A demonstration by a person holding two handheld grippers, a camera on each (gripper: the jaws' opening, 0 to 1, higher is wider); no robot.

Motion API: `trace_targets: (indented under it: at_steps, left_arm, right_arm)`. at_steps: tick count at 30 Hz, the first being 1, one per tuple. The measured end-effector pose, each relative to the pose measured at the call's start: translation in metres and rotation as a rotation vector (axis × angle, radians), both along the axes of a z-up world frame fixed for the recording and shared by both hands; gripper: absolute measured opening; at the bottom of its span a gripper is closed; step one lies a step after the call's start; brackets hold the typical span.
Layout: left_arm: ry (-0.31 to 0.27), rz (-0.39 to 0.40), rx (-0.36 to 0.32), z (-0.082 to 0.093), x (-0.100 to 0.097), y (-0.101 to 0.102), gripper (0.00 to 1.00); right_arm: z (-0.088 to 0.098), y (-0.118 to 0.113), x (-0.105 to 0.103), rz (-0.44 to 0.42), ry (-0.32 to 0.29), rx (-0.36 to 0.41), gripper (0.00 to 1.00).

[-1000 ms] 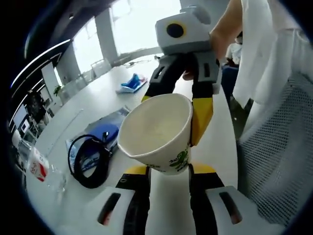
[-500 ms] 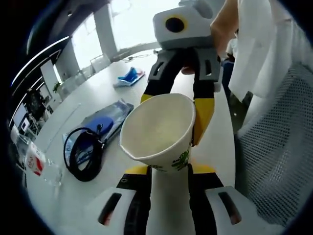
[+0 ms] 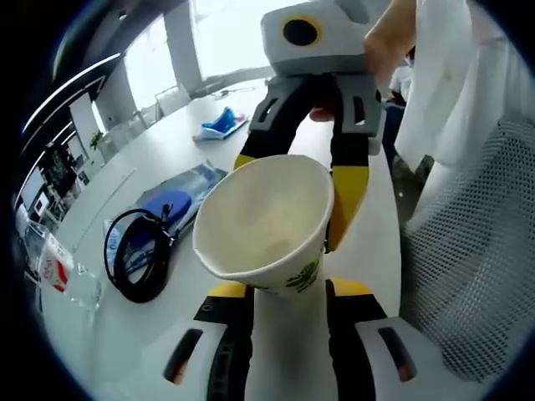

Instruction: Arrange the tabletop items into an orderly group along one side of the table until the central work area is clear of visible clutter.

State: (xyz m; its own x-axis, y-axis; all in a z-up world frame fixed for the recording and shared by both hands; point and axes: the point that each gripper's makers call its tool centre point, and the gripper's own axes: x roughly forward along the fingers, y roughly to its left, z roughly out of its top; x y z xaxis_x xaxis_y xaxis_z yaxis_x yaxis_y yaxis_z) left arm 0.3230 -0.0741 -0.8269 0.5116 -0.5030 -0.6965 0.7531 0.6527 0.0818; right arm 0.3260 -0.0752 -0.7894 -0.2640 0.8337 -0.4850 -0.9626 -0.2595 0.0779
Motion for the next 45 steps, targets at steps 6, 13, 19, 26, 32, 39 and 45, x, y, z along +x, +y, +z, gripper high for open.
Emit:
trace_targets:
  at_steps: [6,13,19,26,32,39,45]
  left_arm:
    - [0.0,0.002,0.0,0.001,-0.001,0.002,0.3]
    - [0.0,0.009,-0.009,0.002,-0.001,0.002,0.31]
    - [-0.004,0.005,-0.009,0.004,-0.001,0.001,0.32]
    - [-0.006,0.004,-0.01,0.006,0.0,0.0,0.32]
    - [-0.003,0.005,-0.009,0.007,-0.002,0.001,0.33]
    - [0.004,0.014,0.007,0.005,-0.006,0.007,0.37]
    - [0.008,0.027,-0.003,0.007,-0.007,0.01,0.4]
  right_arm:
    - [0.0,0.002,-0.001,0.001,0.001,-0.002,0.35]
    - [0.001,0.003,-0.001,-0.011,0.008,-0.001,0.36]
    - [0.001,0.003,0.0,-0.023,0.017,0.005,0.39]
    - [0.002,0.001,0.002,-0.031,0.018,0.004,0.41]
    - [0.001,0.0,0.0,-0.028,0.021,-0.003,0.43]
    - [0.002,0.0,0.001,-0.035,0.026,-0.011,0.44]
    - [0.003,0.0,-0.002,-0.035,0.038,-0.019,0.5]
